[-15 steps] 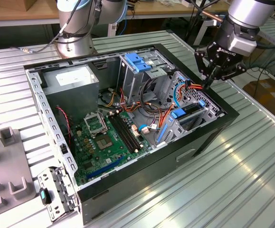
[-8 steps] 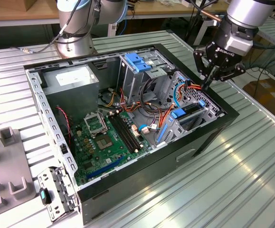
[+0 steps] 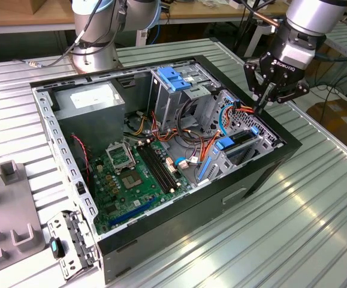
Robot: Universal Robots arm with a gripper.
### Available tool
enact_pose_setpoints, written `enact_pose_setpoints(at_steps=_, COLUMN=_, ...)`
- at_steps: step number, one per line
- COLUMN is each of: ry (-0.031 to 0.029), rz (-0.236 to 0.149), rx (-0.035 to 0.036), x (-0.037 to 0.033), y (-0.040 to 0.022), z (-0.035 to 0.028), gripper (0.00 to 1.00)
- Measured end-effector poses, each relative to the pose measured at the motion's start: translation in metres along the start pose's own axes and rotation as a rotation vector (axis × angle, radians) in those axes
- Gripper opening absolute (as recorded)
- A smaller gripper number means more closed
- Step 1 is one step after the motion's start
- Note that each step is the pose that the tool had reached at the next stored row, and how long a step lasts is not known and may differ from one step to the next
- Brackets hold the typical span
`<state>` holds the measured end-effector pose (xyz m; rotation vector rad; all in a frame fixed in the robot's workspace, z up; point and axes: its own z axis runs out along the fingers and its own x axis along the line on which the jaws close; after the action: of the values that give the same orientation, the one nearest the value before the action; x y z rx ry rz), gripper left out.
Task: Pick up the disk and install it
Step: 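Insert the first disk wire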
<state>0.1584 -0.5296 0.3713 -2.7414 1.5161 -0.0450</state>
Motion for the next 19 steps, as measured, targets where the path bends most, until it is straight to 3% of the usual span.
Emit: enact_pose_setpoints(at_steps=19, ry=0.0003, rz=0.014, rx=-0.0003, x=0.0, y=0.0, z=0.0, gripper=0.16)
